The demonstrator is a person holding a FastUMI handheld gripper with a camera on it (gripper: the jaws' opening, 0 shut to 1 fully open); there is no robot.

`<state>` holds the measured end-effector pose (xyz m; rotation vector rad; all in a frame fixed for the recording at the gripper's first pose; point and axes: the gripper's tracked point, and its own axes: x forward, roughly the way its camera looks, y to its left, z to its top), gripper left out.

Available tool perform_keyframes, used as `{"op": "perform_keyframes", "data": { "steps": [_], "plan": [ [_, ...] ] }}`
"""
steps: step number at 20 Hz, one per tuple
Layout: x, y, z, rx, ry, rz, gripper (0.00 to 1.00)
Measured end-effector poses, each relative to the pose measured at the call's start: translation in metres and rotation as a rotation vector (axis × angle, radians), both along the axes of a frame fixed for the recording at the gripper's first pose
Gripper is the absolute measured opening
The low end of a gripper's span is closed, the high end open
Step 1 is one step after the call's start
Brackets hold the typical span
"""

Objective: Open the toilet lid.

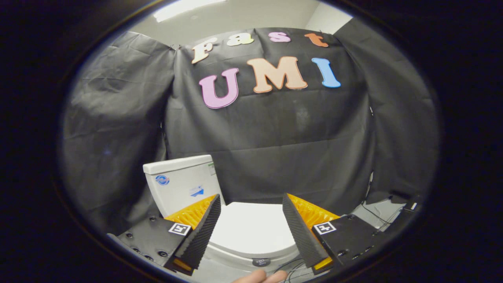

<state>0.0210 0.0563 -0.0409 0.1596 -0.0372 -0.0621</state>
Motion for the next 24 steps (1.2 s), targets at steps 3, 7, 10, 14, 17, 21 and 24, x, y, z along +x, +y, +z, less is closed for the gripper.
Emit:
{"op": "perform_keyframes", "data": {
  "steps": [3, 7, 10, 14, 17, 21, 24],
  "plan": [
    [0.005, -0.002, -0.011, 0.027, 0.014, -0.008, 0.97],
    [0.011, -0.009, -0.035, 0.141, 0.023, -0.017, 0.98],
    [0.015, -0.019, -0.053, 0.257, 0.029, -0.030, 0.99],
    [0.014, -0.034, -0.087, 0.378, 0.086, -0.069, 0.98],
    [0.009, -0.047, -0.120, 0.524, 0.144, -0.109, 0.98],
    [0.004, -0.060, -0.141, 0.702, 0.147, -0.153, 0.98],
    [-0.002, -0.069, -0.175, 0.820, 0.166, -0.187, 0.98]
  ]
}}
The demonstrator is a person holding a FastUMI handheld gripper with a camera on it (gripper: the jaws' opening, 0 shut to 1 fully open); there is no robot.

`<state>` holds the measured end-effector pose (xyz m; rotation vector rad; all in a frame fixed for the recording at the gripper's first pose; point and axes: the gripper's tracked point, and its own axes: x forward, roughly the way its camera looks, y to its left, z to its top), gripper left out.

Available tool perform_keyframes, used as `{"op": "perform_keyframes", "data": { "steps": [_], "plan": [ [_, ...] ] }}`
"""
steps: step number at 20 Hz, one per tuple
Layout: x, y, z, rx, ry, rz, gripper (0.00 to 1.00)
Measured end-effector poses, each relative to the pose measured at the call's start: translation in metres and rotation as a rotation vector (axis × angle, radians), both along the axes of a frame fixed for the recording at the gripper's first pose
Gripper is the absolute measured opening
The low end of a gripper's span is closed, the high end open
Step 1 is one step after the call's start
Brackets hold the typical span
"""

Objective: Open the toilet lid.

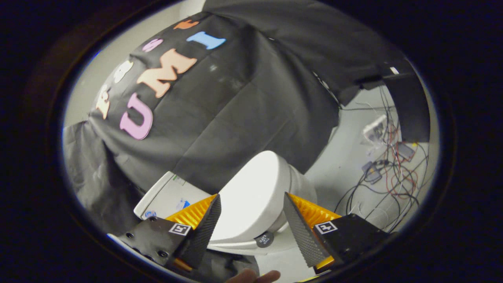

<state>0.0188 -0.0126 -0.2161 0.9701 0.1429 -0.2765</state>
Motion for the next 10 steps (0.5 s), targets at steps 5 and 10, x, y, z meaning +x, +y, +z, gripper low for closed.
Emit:
{"op": "perform_keyframes", "data": {
  "steps": [5, 10],
  "plan": [
    [0.001, 0.033, -0.071, 0.236, 0.105, 0.062, 0.96],
    [0.016, 0.076, -0.100, 0.397, 0.088, 0.165, 0.79]
  ]
}}
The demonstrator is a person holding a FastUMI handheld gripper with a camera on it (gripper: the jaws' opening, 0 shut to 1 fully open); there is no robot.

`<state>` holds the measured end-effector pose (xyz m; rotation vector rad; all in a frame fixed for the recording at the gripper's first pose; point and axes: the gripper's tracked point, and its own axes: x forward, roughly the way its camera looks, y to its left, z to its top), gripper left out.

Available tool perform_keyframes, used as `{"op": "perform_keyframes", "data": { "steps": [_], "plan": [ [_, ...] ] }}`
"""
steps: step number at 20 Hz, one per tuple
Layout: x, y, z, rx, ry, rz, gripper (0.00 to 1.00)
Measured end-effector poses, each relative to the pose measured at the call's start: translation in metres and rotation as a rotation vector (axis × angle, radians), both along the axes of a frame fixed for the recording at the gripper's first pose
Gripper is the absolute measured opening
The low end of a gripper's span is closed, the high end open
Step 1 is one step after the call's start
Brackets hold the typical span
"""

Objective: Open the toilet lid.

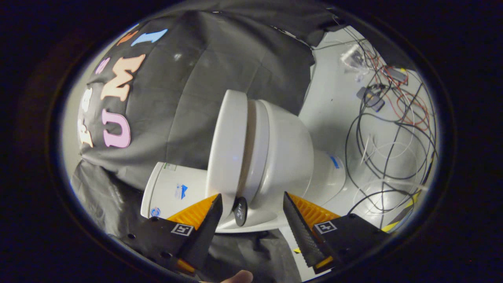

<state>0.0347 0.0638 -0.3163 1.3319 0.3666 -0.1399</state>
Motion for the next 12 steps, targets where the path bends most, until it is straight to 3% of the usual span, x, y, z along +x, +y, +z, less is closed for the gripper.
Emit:
{"op": "perform_keyframes", "data": {
  "steps": [3, 5, 8, 12],
  "plan": [
    [0.003, 0.016, -0.009, -0.001, 0.024, 0.066, 0.54],
    [0.013, 0.019, 0.011, -0.015, -0.050, 0.070, 0.37],
    [0.010, 0.014, 0.003, -0.147, -0.002, 0.119, 0.11],
    [0.013, 0.014, 0.007, -0.067, 0.015, 0.056, 0.11]
  ]
}}
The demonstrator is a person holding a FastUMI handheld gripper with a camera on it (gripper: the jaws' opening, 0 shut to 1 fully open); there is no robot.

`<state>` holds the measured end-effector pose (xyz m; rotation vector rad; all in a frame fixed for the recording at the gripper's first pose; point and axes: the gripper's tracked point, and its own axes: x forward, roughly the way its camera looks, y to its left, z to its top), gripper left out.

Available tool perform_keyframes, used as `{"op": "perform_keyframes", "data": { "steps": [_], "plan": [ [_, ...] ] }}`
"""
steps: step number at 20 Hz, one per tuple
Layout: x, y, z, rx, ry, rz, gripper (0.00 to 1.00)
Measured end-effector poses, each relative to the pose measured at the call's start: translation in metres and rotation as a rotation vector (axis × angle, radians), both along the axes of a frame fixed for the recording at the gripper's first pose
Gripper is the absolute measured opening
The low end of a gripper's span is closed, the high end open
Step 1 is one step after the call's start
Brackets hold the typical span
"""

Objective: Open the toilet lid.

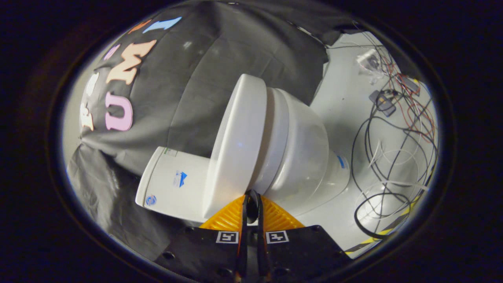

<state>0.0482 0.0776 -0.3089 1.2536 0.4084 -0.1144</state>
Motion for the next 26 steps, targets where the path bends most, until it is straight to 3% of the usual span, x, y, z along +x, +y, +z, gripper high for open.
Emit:
{"op": "perform_keyframes", "data": {
  "steps": [6, 7, 9, 14, 26],
  "plan": [
    [0.000, 0.001, 0.003, 0.026, 0.070, -0.085, 0.05],
    [-0.014, -0.033, 0.018, 0.032, 0.089, -0.099, 0.05],
    [-0.003, 0.003, 0.002, 0.030, 0.113, -0.117, 0.00],
    [-0.002, 0.002, 0.017, 0.075, 0.151, -0.197, 0.00],
    [0.006, 0.009, 0.103, -0.103, 0.086, -0.252, 0.00]
  ]
}}
